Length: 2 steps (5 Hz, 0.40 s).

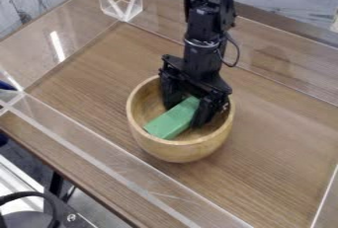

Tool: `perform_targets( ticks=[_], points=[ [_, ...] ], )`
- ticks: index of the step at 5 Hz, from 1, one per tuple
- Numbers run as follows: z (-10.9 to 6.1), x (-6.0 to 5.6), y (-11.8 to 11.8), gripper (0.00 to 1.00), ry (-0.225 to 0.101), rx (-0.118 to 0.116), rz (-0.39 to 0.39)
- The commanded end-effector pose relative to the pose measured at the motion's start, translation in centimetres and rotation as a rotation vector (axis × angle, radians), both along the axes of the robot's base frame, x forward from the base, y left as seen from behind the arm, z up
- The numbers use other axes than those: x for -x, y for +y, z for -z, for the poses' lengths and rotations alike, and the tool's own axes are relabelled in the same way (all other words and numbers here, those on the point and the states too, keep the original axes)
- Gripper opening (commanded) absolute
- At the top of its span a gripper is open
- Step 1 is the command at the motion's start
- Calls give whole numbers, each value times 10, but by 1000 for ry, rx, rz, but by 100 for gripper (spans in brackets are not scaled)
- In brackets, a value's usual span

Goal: Remove the green block from inside the brown bowl and put it on the table

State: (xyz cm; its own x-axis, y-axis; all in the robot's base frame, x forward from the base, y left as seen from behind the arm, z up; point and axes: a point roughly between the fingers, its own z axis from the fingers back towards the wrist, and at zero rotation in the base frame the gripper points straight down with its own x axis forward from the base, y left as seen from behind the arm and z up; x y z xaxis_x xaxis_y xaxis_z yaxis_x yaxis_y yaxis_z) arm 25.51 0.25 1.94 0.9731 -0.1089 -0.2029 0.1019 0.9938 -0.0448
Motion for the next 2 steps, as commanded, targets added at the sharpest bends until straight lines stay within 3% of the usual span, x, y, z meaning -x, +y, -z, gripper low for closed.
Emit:
perform_targets(
  ticks=[1, 2],
  points=[
    [17, 6, 3, 100, 61, 10, 25],
    [18, 6, 4, 100, 69, 9, 25]
  ],
)
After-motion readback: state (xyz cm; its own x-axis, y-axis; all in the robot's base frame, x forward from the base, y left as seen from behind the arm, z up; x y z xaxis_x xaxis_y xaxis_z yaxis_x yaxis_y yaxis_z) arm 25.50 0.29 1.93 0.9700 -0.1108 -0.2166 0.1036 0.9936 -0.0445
